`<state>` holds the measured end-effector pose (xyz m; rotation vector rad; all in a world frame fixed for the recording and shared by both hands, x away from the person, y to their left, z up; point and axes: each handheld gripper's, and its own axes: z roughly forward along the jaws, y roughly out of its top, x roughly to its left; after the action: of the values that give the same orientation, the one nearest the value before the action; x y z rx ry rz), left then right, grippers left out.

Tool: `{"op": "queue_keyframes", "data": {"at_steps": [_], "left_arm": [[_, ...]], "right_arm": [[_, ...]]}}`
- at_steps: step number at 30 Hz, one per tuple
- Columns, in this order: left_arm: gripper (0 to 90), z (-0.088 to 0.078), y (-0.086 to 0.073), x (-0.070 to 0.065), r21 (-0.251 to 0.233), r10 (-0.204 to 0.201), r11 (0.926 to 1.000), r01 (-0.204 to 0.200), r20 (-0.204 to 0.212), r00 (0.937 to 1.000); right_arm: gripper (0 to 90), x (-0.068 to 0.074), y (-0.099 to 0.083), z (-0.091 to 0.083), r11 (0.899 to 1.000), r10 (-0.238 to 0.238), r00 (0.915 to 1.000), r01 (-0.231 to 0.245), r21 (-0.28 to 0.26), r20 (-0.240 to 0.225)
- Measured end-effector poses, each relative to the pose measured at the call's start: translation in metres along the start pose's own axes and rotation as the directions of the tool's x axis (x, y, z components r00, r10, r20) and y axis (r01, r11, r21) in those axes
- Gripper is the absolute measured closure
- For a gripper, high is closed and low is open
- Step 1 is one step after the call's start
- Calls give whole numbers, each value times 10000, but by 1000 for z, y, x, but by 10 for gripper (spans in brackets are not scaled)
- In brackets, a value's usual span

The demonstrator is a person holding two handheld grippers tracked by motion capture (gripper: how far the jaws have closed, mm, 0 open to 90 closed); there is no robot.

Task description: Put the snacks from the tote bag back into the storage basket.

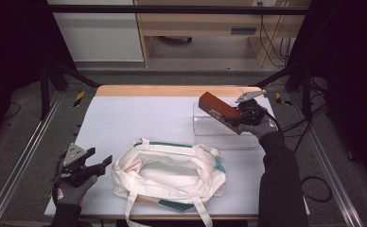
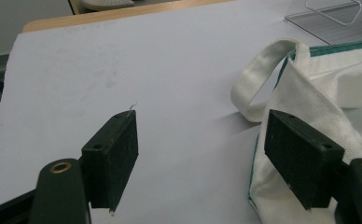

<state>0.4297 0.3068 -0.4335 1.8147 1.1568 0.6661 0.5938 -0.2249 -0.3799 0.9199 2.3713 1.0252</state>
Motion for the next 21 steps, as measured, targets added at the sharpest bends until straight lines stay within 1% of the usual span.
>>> {"op": "queue_keyframes", "data": {"at_steps": [3, 5, 12, 13, 15, 17, 21], "left_arm": [[253, 0, 0, 0, 5, -4, 10000, 4, 9, 10000], [255, 0, 0, 0, 6, -5, 10000, 5, 12, 10000], [257, 0, 0, 0, 14, -2, 10000, 2, 37, 10000], [257, 0, 0, 0, 18, 1, 10000, -1, 32, 10000], [257, 0, 0, 0, 11, 6, 10000, -6, 32, 10000], [258, 0, 0, 0, 5, -5, 10000, 5, 44, 10000], [258, 0, 0, 1, 7, -24, 10000, 24, 40, 10000]], "right_arm": [[433, 0, 1, 1, 10000, 26, 10000, -26, 53, 32], [433, 1, 2, 3, 9997, -208, 9998, 207, 130, 31], [434, 1, 4, 5, 9993, -301, 9995, 301, 227, -12], [434, 2, 5, 6, 9989, -396, 9992, 399, 249, -109], [434, 2, 6, 8, 9979, -578, 9983, 581, 293, -118], [434, 2, 6, 9, 9977, -578, 9983, 582, 359, -117], [433, -2, 5, 12, 9988, -412, 9988, 419, 271, -246]]}}
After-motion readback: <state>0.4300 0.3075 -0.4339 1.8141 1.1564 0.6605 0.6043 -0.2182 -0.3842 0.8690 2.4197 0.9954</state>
